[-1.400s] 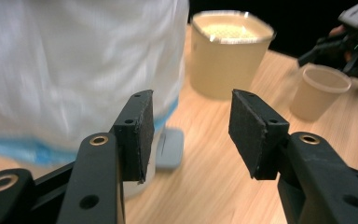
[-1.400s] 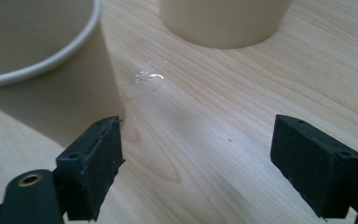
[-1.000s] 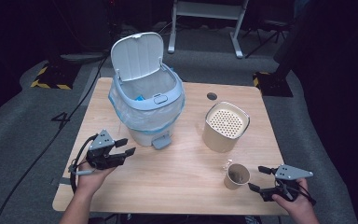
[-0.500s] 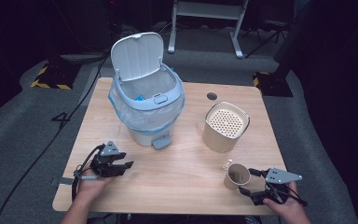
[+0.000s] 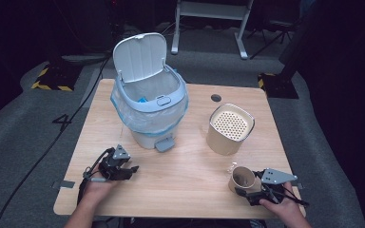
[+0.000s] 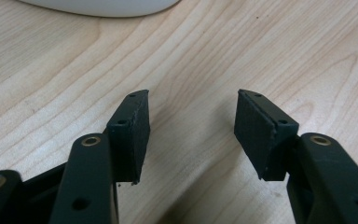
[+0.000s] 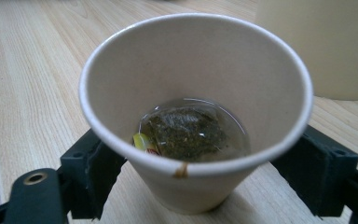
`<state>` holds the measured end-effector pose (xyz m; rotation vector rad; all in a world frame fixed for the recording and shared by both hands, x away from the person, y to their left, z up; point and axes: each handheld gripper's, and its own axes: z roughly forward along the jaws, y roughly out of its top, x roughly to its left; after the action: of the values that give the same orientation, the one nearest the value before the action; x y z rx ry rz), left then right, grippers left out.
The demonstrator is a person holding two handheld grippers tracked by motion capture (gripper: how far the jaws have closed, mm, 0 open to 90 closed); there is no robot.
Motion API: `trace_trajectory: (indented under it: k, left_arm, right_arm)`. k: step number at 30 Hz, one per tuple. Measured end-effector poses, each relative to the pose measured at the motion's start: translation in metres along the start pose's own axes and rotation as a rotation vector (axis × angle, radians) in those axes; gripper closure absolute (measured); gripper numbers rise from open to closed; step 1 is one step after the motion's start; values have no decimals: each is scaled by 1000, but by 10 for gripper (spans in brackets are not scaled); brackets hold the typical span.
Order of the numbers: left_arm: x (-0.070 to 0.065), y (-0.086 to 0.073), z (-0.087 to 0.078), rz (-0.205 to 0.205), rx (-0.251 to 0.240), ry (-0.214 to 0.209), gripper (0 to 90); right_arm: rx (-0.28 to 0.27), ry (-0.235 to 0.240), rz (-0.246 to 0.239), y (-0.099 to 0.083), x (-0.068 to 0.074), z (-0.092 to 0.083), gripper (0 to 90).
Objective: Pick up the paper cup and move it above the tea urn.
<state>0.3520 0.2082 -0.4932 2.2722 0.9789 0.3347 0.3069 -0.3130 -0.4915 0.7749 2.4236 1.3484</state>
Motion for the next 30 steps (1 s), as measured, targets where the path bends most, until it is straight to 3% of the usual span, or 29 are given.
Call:
trace_trajectory:
  k: [4, 8, 14, 30]
  left_arm:
    - [3, -8, 6, 16, -95, -16, 368]
    - [3, -8, 7, 7, -97, -15, 363]
    - [3, -8, 7, 3, -99, -11, 373]
    - [4, -8, 7, 4, -98, -15, 371]
  right_arm:
    - [0, 3, -4, 0, 0, 4, 211]
    - [-11, 24, 6, -2, 0, 6, 288]
    - [-17, 33, 6, -2, -1, 5, 308]
    - [-29, -12, -28, 22, -5, -15, 321]
